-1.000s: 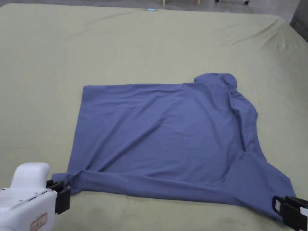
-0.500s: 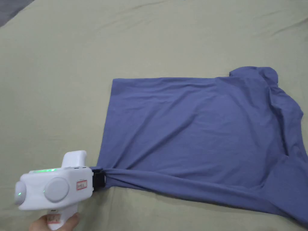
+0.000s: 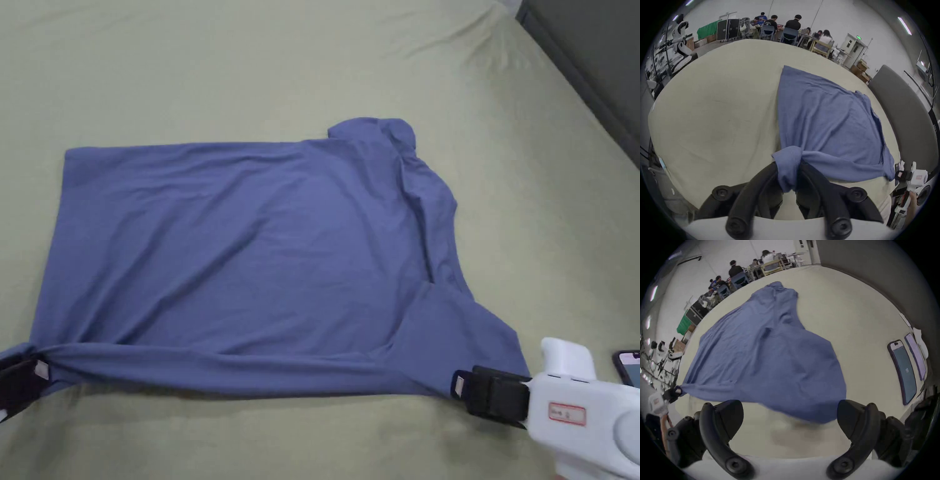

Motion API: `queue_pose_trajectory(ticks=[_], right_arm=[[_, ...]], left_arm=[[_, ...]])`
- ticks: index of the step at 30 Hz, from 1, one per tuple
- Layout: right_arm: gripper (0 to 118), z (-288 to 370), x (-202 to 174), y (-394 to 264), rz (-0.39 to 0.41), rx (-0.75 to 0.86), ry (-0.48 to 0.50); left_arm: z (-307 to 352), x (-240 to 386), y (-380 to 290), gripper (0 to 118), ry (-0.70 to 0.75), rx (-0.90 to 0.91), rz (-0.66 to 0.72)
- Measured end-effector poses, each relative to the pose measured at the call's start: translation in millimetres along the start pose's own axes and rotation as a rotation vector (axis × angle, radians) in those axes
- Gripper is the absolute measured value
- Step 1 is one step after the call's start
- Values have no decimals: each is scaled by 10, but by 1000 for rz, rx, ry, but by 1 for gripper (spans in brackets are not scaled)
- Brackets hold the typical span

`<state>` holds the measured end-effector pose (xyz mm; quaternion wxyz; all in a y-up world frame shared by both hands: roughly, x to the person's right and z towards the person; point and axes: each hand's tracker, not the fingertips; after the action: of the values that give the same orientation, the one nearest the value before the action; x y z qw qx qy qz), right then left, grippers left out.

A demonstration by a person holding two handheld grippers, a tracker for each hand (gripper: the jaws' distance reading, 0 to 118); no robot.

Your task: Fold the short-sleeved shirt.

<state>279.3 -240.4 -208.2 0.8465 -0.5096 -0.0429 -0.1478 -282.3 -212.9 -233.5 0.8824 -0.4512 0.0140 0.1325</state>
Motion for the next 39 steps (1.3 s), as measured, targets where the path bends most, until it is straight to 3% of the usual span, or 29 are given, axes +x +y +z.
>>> queue_pose_trajectory(ticks=[1, 2, 3, 4, 5, 7, 11, 16, 25, 29, 34, 35, 36, 37, 38, 39], right_arm=[[92, -122, 35, 27, -4, -30, -31], [61, -218, 57, 48, 2, -67, -37], [61, -287, 59, 64, 15, -63, -29], [54, -286, 31, 56, 33, -35, -86], [50, -219, -4, 57, 55, -7, -60], [19, -76, -50, 53, 25, 42, 61], [18, 87, -226, 150, 77, 128, 13], [18, 125, -380, 698, 76, 192, 57], [18, -798, -853, 2008, 160, 161, 12], [18, -1148, -908, 2100, 194, 90, -27], [18, -1213, -882, 1991, 213, 87, -30], [22, -1222, -862, 1993, 212, 91, -30], [57, -1221, -851, 1991, 211, 89, -23], [94, -1227, -853, 1989, 206, 58, -19], [113, -1173, -842, 1947, 203, 50, -8], [116, -1101, -840, 1906, 204, 74, -2]], left_arm=[[-15, 9, -13, 12, 9, 2, -2], [-26, 11, -18, 12, 13, 0, -3], [-38, 14, -22, 12, 14, -5, -4], [-54, 8, -25, 12, 15, -9, -3], [-56, 11, -28, 12, 18, -12, -3], [-47, 32, -24, 12, 27, -10, -4], [4, 104, 95, 12, 42, 1, -6], [-37, 199, 577, 12, 42, 59, 11], [-1220, 311, 1490, 11, 125, -23, -93], [-1617, 296, 1517, 11, 166, -95, -135], [-1661, 269, 1419, 11, 167, -87, -149], [-1655, 276, 1414, 12, 171, -82, -151], [-1626, 292, 1396, 18, 183, -77, -157], [-1593, 298, 1381, 38, 206, -65, -172], [-1529, 296, 1354, 68, 212, -54, -186], [-1437, 295, 1322, 87, 212, -49, -196]])
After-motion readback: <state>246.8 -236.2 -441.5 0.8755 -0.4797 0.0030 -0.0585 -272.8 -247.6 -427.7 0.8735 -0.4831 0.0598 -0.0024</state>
